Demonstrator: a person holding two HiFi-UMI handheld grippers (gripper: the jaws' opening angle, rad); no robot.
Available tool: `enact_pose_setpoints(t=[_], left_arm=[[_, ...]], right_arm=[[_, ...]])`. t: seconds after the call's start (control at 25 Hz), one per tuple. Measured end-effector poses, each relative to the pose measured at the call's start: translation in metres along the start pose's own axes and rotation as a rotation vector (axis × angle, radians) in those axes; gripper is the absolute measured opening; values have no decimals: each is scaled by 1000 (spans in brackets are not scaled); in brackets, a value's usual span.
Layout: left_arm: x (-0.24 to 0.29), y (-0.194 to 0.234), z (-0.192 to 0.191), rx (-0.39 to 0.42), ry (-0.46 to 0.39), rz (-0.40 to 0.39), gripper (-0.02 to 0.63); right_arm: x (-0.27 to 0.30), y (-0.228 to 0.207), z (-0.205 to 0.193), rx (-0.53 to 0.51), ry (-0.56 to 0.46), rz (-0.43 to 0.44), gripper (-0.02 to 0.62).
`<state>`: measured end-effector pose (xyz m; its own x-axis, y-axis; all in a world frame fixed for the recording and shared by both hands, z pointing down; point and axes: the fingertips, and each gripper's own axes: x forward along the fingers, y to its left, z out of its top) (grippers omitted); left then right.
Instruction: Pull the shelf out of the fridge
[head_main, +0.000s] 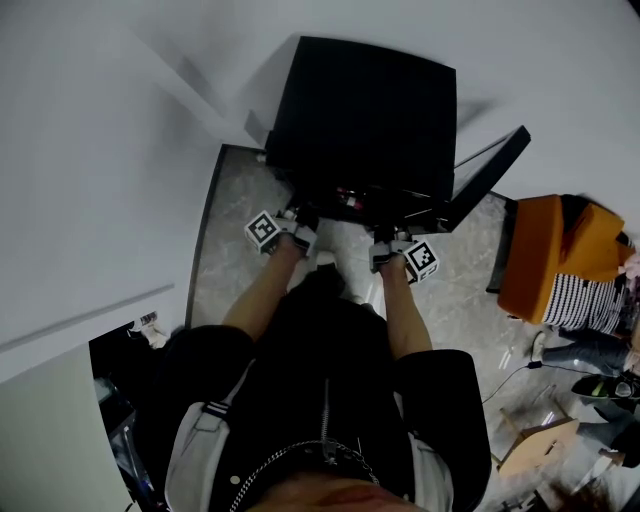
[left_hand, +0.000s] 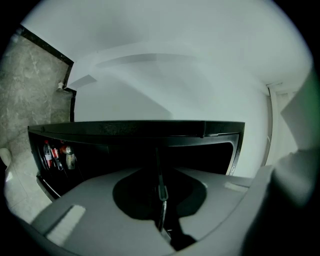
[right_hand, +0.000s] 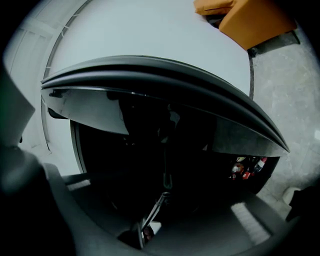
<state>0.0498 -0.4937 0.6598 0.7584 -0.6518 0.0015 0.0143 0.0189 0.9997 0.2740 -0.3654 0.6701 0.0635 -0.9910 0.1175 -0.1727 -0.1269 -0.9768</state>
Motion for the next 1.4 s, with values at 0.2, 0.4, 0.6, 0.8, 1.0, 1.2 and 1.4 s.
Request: enact_pose_setpoints(t=[0.2, 0.4, 0.6, 0.8, 1.0, 1.2, 1.4], left_arm=[[-8, -3, -5, 7, -6, 9, 23], [-20, -9, -11, 18, -16, -5, 23], [-37, -13, -18, 32, -30, -5, 26], [-60, -17, -32, 26, -56, -11, 26], [-82, -20, -41, 36, -88, -13, 26], [-109, -27, -54, 48, -109, -27, 26], [-141, -34, -73, 54, -148, -42, 26]], right_arm=[[-7, 2, 0, -3, 22, 11, 37], [-19, 1, -4, -4, 46, 9, 38], [-33, 4, -10, 12, 65, 23, 38], [-54, 5, -15, 4, 99, 46, 39], [-75, 6, -22, -13, 138, 24, 40], [-95, 20, -30, -21, 160, 92, 40], [-122, 22, -35, -33, 190, 101, 41]])
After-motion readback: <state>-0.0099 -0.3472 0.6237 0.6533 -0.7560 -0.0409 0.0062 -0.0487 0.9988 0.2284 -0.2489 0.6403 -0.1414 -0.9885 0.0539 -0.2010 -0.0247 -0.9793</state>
